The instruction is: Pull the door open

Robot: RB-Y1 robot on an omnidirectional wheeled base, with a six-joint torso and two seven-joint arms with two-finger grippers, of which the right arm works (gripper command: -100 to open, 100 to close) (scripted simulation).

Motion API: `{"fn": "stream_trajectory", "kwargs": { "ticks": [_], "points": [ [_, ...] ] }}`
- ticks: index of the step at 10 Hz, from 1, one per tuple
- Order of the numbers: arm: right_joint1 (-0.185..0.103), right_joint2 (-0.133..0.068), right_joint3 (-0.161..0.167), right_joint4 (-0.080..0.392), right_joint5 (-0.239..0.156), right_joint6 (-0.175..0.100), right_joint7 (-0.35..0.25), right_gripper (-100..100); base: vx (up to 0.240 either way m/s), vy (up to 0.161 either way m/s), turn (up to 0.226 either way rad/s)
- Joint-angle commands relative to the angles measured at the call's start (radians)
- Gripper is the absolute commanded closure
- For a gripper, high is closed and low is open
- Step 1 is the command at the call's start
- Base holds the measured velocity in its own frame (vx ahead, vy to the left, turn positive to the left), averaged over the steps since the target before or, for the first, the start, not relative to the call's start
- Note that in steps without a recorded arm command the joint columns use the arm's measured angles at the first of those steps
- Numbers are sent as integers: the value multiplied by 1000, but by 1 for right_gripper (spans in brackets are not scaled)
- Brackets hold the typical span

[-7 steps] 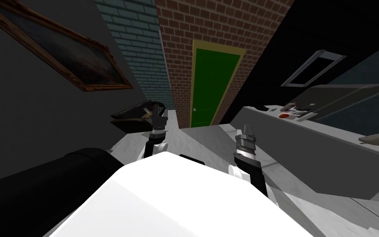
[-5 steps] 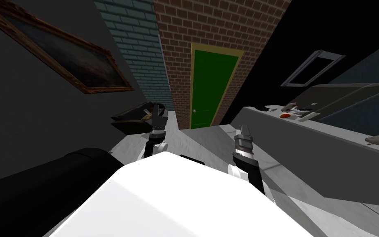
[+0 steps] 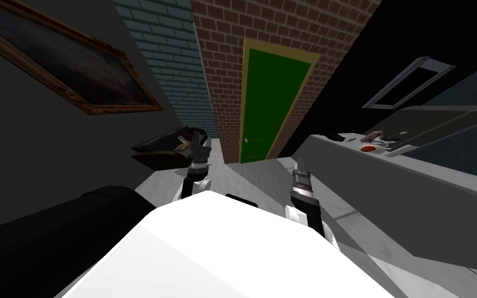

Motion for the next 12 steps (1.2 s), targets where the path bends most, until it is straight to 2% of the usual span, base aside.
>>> {"fn": "stream_trajectory", "kwargs": {
  "ticks": [1, 12],
  "points": [
    [-16, -5, -3, 43, 19, -18, 25, -100, 114, 30, -4],
    [-108, -26, -25, 276, 122, -106, 153, -100, 102, 46, -3]
  ]
}}
